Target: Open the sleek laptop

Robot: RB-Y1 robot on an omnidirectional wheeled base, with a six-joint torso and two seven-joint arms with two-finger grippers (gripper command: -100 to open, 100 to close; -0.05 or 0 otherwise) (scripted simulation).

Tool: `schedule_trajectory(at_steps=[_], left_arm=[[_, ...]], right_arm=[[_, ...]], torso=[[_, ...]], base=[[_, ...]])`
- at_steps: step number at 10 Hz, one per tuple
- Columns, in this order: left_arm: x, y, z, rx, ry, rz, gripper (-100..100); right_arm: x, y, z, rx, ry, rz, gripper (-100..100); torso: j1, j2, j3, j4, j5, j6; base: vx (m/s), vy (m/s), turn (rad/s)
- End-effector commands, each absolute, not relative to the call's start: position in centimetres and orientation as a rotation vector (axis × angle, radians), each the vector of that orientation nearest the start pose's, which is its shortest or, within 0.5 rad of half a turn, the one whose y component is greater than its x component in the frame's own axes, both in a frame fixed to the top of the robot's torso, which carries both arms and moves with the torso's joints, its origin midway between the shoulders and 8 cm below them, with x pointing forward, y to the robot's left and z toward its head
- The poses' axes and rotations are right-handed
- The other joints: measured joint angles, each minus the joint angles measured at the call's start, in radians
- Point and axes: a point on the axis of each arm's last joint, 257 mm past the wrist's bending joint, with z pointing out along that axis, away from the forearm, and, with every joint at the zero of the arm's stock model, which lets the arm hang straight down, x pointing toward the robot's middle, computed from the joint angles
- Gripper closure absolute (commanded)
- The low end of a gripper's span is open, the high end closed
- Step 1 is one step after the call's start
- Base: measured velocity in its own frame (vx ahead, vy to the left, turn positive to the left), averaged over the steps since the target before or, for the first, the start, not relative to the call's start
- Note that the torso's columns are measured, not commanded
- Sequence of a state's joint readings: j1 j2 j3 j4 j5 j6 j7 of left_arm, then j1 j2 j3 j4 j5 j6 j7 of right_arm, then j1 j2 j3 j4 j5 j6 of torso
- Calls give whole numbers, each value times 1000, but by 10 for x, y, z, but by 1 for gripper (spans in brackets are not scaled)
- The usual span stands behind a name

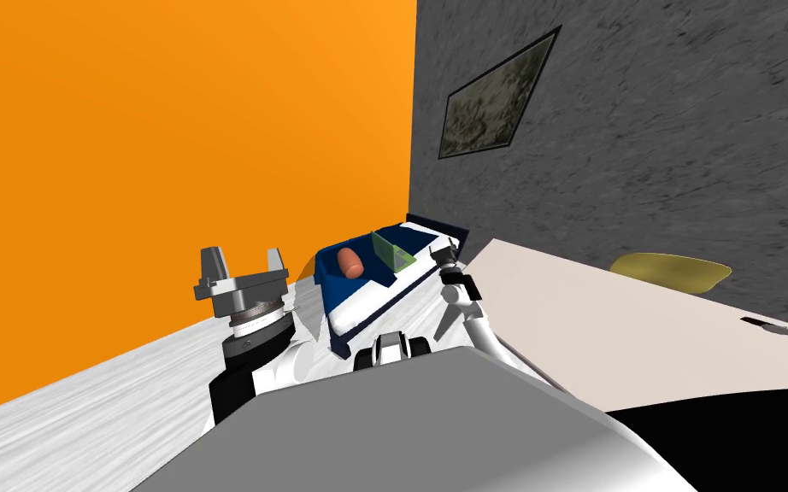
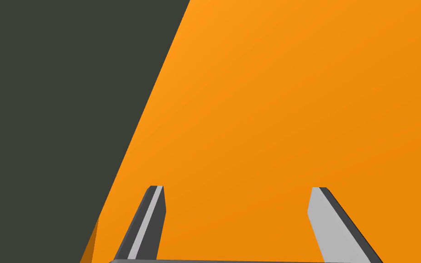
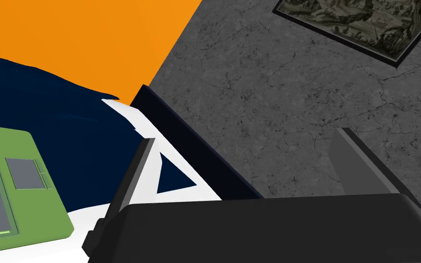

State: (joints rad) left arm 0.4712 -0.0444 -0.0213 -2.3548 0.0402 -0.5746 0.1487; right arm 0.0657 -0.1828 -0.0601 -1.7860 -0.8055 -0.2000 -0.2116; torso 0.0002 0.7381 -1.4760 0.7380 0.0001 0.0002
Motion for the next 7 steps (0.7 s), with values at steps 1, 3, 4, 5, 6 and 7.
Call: schedule_trajectory(at_steps=[1, 3, 4, 5, 6, 7], left_arm=[[313, 275, 78, -614, 388, -1533, 0], [313, 275, 78, -614, 388, -1533, 0], [313, 275, 78, -614, 388, -1533, 0], [313, 275, 78, -614, 388, -1533, 0], [313, 275, 78, -614, 388, -1533, 0], [313, 275, 78, -614, 388, -1533, 0]], right_arm=[[523, -328, -115, 1555, 388, 1939, -100], [534, -329, -128, 1632, 362, 1963, -100], [534, -329, -129, 1652, 341, 1981, -100], [534, -329, -129, 1656, 335, 1986, -100], [543, -329, -143, 1727, 322, 1998, -100], [543, -329, -143, 1741, 300, 2014, -100]], torso=[[0, 0, 0, 0, 0, 0], [0, 0, 0, 0, 0, 0], [0, -1, 0, 0, 0, 0], [0, 0, 0, 0, 0, 0], [0, 0, 0, 0, 0, 0], [0, 0, 0, 0, 0, -1]], base=[[8, -7, 80], [10, -9, 80], [12, -11, 48], [6, -6, -13], [13, -7, 97], [14, -9, 58]])
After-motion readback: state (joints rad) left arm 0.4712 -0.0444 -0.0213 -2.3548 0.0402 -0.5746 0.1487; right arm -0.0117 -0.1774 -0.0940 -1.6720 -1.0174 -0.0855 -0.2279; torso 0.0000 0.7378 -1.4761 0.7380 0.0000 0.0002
